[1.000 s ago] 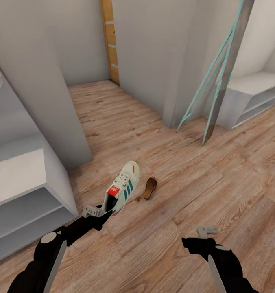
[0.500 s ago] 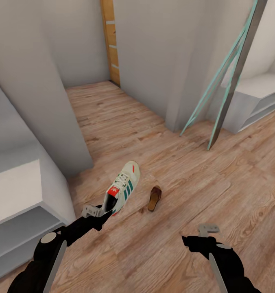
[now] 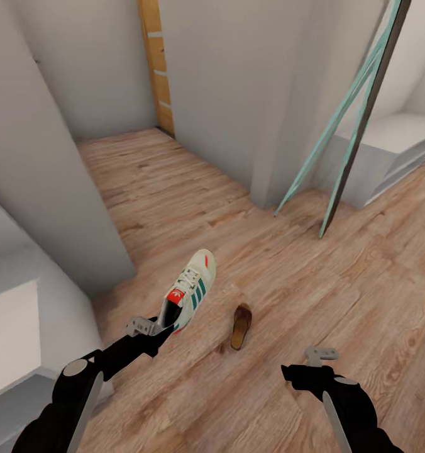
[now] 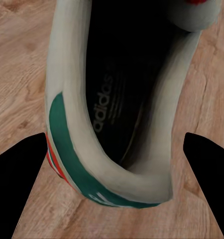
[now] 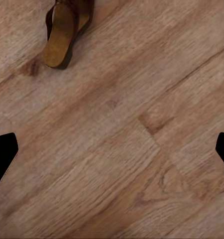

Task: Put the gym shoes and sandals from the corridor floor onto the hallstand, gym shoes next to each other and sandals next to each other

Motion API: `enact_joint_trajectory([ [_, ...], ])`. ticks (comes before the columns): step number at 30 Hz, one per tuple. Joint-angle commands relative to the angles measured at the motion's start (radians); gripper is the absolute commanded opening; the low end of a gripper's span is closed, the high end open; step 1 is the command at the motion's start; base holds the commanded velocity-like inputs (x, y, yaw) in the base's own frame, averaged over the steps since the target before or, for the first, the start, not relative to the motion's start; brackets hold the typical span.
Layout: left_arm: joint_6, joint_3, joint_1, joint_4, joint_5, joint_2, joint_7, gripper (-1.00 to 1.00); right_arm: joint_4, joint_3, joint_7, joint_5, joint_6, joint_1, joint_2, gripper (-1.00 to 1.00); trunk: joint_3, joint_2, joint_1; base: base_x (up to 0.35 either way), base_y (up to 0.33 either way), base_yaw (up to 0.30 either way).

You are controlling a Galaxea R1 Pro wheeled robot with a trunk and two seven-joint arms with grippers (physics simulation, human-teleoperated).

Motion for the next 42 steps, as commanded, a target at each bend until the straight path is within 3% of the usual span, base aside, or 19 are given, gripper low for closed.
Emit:
enact_joint_trajectory([
  [1,0.007,0.002,0.000,-0.001,0.001,0.000,-0.005,-1.00,-0.001,0.000,0.001,0.000,0.005,-0.001,0.000,1.00,-0.001,0.000,0.000,0.324,0.131,-0.277],
  [15,0.007,0.002,0.000,-0.001,0.002,0.000,-0.006,-1.00,-0.001,0.000,0.001,0.000,0.005,-0.001,0.000,1.00,-0.001,0.000,0.000,0.310,0.156,-0.261],
  [42,0.007,0.002,0.000,-0.001,0.001,0.000,-0.005,-1.00,-0.001,0.001,0.002,0.000,0.005,-0.001,0.000,1.00,-0.001,0.000,0.000,0.123,0.104,-0.008],
])
